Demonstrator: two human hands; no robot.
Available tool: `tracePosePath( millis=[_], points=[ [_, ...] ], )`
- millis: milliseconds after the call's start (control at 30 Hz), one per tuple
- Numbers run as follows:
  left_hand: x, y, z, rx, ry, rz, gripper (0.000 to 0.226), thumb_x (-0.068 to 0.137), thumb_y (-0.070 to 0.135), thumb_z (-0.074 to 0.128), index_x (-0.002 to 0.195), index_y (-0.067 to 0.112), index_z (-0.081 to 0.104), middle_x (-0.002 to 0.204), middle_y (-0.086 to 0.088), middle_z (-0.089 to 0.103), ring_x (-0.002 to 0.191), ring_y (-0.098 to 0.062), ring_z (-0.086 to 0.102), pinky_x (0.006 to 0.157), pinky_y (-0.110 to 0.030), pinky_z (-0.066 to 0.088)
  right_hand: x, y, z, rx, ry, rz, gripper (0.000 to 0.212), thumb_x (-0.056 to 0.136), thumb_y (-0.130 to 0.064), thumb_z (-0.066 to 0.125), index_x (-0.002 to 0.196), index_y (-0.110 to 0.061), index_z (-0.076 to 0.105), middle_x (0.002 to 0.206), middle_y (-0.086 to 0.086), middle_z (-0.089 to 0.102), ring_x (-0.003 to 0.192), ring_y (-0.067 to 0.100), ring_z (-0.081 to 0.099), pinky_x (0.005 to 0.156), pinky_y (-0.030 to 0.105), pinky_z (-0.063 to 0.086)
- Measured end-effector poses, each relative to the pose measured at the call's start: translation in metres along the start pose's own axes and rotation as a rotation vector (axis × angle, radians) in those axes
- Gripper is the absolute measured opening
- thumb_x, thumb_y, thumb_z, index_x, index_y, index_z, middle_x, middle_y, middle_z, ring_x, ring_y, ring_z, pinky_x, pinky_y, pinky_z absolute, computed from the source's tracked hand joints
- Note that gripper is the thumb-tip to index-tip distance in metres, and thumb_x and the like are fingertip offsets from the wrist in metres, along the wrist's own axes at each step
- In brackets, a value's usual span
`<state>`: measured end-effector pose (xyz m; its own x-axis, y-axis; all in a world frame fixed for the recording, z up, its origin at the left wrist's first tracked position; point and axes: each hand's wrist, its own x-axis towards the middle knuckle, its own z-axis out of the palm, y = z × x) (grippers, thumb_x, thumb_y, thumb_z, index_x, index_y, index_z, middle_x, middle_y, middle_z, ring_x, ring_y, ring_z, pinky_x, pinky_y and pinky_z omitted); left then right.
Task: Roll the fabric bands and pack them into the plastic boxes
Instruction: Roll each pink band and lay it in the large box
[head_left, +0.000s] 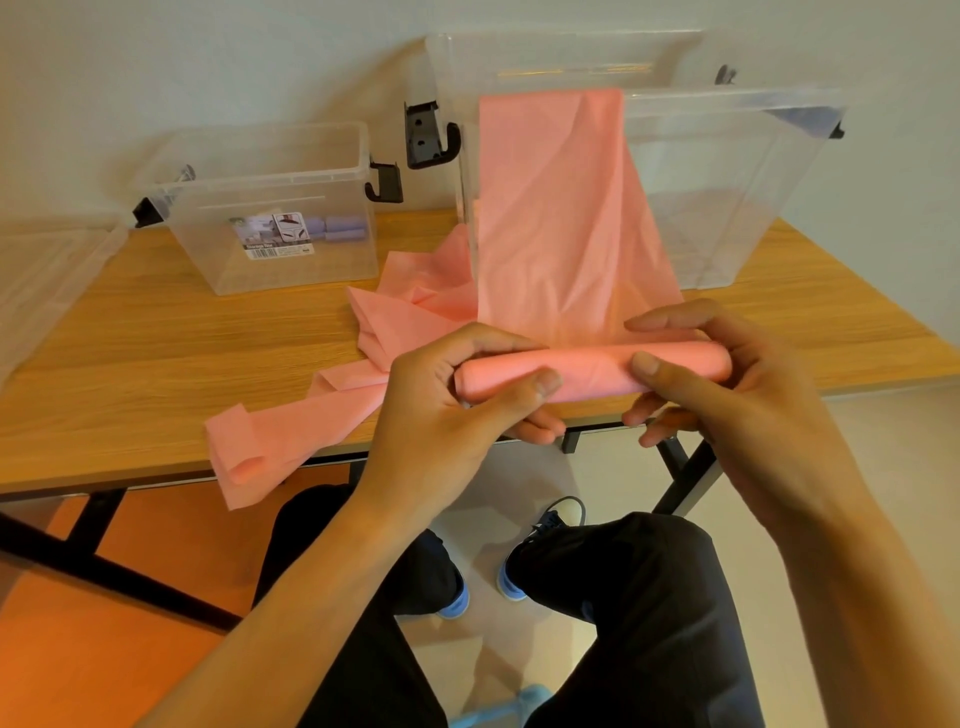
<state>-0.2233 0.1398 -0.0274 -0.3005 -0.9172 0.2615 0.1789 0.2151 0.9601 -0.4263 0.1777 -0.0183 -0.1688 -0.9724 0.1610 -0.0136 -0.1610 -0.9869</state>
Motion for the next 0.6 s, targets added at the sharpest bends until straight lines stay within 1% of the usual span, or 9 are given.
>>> tracePosePath(
  millis=[67,133,200,267,333,400,500,533,600],
  points=[
    [-0.0004,0.0000,0.0000,0.002,-0.005,-0.004,0.014,0.085,0.001,0.072,0.099,0.002,0.069,0.075,-0.010,0.073,0.065,-0.029,0.074,0.059,-0.027,0.060,-0.0001,-0.0005,-0.0008,0.001,-0.004,-0.011,0.032,0.071,-0.022,0.078,0.101,-0.011,0.072,0.084,0.013,0.072,0.062,0.029,0.070,0.054,0.030,0.059],
    [-0.0011,0.0001,-0.0005,0.005,-0.013,-0.016,0.018,0.083,0.000,0.074,0.101,0.002,0.069,0.080,-0.012,0.074,0.067,-0.030,0.075,0.061,-0.028,0.060,0.0004,-0.0009,-0.0012,-0.004,0.007,-0.019,0.029,0.072,-0.020,0.077,0.097,-0.005,0.071,0.081,0.013,0.072,0.059,0.028,0.069,0.053,0.029,0.058],
    [-0.0017,0.0000,-0.0004,-0.009,-0.015,-0.035,0.026,0.078,-0.003,0.078,0.102,0.003,0.070,0.089,-0.012,0.074,0.071,-0.032,0.076,0.064,-0.029,0.062,0.0007,-0.0012,-0.0014,-0.018,0.026,-0.024,0.030,0.073,-0.022,0.076,0.095,-0.001,0.069,0.076,0.013,0.070,0.054,0.027,0.067,0.052,0.029,0.057],
    [-0.0014,-0.0005,-0.0004,-0.013,-0.020,-0.040,0.027,0.077,-0.005,0.078,0.101,0.004,0.071,0.091,-0.013,0.074,0.073,-0.032,0.076,0.065,-0.029,0.062,0.0010,-0.0015,-0.0013,-0.036,0.043,-0.024,0.031,0.073,-0.027,0.075,0.092,-0.003,0.069,0.071,0.011,0.068,0.050,0.027,0.065,0.050,0.029,0.056],
    [-0.0005,-0.0007,0.0000,0.013,-0.023,-0.022,0.021,0.081,-0.003,0.076,0.100,0.003,0.071,0.085,-0.014,0.074,0.070,-0.030,0.076,0.062,-0.027,0.061,0.0007,-0.0015,-0.0018,-0.061,0.042,-0.024,0.032,0.073,-0.034,0.075,0.092,-0.008,0.071,0.067,0.012,0.066,0.048,0.026,0.063,0.050,0.029,0.055],
    [-0.0002,-0.0002,0.0007,0.021,-0.012,-0.003,0.016,0.083,0.001,0.075,0.098,0.003,0.070,0.077,-0.012,0.074,0.066,-0.029,0.075,0.060,-0.027,0.060,-0.0004,-0.0015,-0.0022,-0.070,0.011,-0.023,0.035,0.072,-0.038,0.075,0.096,-0.012,0.072,0.067,0.011,0.065,0.050,0.026,0.063,0.051,0.029,0.055],
    [-0.0010,0.0008,0.0004,0.015,0.014,0.009,0.013,0.082,0.007,0.074,0.094,0.005,0.070,0.071,-0.009,0.073,0.062,-0.028,0.074,0.058,-0.029,0.059,-0.0014,-0.0004,-0.0024,-0.068,-0.044,-0.031,0.038,0.073,-0.028,0.076,0.106,-0.012,0.070,0.080,0.008,0.070,0.058,0.027,0.067,0.053,0.031,0.057],
    [-0.0012,0.0007,0.0002,0.015,0.016,0.010,0.014,0.082,0.006,0.074,0.095,0.005,0.070,0.071,-0.009,0.073,0.062,-0.028,0.074,0.058,-0.029,0.060,-0.0015,0.0000,-0.0025,-0.067,-0.047,-0.037,0.036,0.074,-0.024,0.076,0.106,-0.009,0.069,0.082,0.008,0.071,0.059,0.028,0.067,0.053,0.032,0.057],
    [-0.0015,0.0006,0.0002,0.016,0.010,0.005,0.018,0.081,0.003,0.076,0.097,0.004,0.069,0.074,-0.010,0.073,0.063,-0.029,0.074,0.059,-0.030,0.060,-0.0011,0.0005,-0.0027,-0.059,-0.033,-0.045,0.034,0.074,-0.023,0.076,0.101,-0.005,0.068,0.078,0.009,0.070,0.058,0.027,0.067,0.053,0.031,0.057]
  ],
)
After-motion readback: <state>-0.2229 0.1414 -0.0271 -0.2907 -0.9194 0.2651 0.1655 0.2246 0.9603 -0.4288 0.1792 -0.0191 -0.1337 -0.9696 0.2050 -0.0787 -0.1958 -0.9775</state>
